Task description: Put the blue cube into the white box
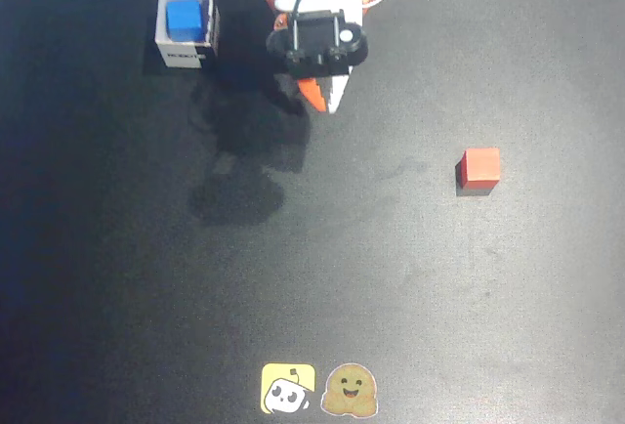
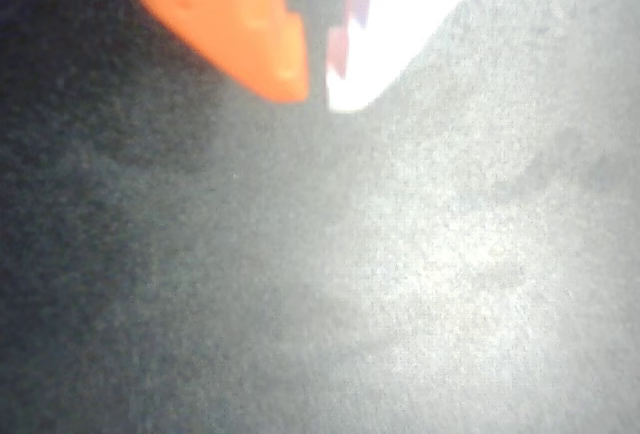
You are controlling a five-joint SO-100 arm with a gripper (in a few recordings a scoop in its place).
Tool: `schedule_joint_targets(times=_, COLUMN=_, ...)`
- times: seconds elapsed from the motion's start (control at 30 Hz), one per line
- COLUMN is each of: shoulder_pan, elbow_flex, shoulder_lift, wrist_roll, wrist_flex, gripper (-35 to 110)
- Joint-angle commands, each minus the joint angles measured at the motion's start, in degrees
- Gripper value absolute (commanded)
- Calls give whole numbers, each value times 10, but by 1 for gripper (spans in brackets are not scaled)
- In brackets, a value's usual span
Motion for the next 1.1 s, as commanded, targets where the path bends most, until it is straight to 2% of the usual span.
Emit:
schedule_joint_targets(times=0.0, shoulder_pan=0, elbow_flex=12, shoulder_lift=-2, wrist_roll=-2, wrist_flex=24, gripper=0)
schedule_joint_targets(times=0.13, shoulder_pan=4, elbow_flex=39, shoulder_lift=-2, wrist_roll=27, wrist_flex=41, gripper=0)
schedule_joint_targets(times=0.3, shoulder_pan=29, elbow_flex=59, shoulder_lift=-2, wrist_roll=-3, wrist_flex=27, gripper=0)
schedule_joint_targets(times=0.5, shoulder_pan=37, elbow_flex=152, shoulder_lift=-2, wrist_roll=31, wrist_flex=-40, gripper=0)
schedule_joint_targets(times=1.07, shoulder_pan=29, elbow_flex=152, shoulder_lift=-2, wrist_roll=-14, wrist_flex=-18, gripper=0)
